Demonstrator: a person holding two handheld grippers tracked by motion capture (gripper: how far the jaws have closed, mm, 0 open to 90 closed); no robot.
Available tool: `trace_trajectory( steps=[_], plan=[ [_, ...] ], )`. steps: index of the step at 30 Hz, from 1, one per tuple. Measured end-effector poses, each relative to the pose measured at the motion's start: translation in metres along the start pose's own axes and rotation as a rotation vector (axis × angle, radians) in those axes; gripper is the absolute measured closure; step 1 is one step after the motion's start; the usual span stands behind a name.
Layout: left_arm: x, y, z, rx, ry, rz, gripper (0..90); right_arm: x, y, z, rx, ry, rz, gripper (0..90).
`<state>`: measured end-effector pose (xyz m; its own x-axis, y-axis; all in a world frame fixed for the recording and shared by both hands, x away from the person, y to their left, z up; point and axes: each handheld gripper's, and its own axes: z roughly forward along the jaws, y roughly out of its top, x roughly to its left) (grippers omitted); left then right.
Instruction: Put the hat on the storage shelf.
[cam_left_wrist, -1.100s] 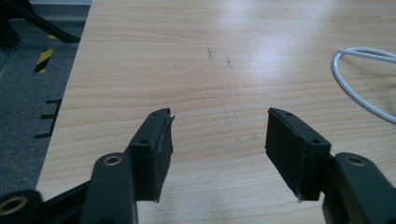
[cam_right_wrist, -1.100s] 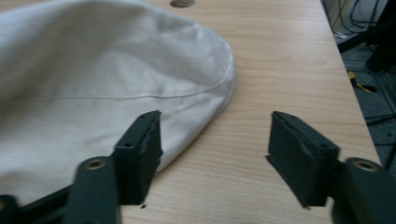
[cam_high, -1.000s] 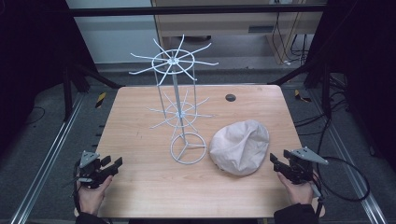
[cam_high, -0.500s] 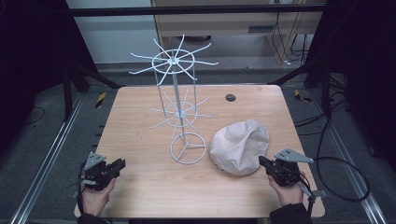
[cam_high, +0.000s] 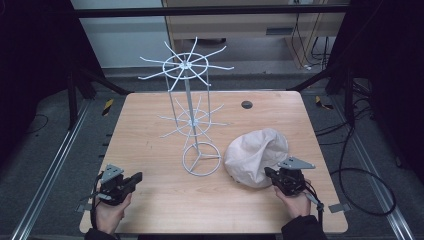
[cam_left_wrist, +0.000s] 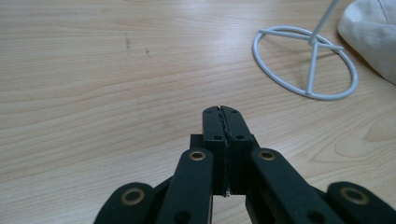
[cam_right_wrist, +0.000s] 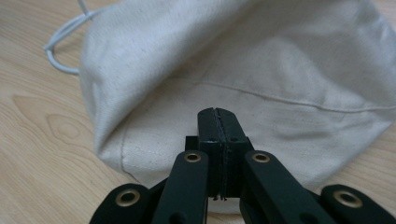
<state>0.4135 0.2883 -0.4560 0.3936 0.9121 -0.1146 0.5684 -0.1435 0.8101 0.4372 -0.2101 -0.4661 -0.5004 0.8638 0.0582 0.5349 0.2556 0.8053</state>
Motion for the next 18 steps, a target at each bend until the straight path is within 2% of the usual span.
trace_trajectory(
  steps=[2,4,8,13,16,18],
  plan=[
    [-0.007,0.001,0.001,-0.001,-0.010,0.022,89.6,0.001,-0.001,0.002,0.022,0.012,-0.005,90.0],
    [-0.009,0.000,0.001,0.000,-0.015,0.029,89.6,0.002,-0.001,0.002,0.022,0.026,-0.014,90.0],
    [-0.010,0.000,0.001,-0.001,-0.015,0.026,89.5,0.008,-0.005,0.002,0.046,0.060,-0.041,90.0],
    [-0.011,0.000,0.000,-0.004,-0.018,0.027,89.5,0.012,-0.007,0.001,0.054,0.084,-0.044,90.0],
    [-0.017,0.001,0.000,-0.010,-0.035,0.028,89.6,0.015,-0.008,0.002,0.054,0.105,-0.037,90.0],
    [-0.029,0.003,0.004,-0.010,-0.052,0.055,89.6,0.018,-0.008,0.003,0.057,0.115,-0.038,90.0]
  ],
)
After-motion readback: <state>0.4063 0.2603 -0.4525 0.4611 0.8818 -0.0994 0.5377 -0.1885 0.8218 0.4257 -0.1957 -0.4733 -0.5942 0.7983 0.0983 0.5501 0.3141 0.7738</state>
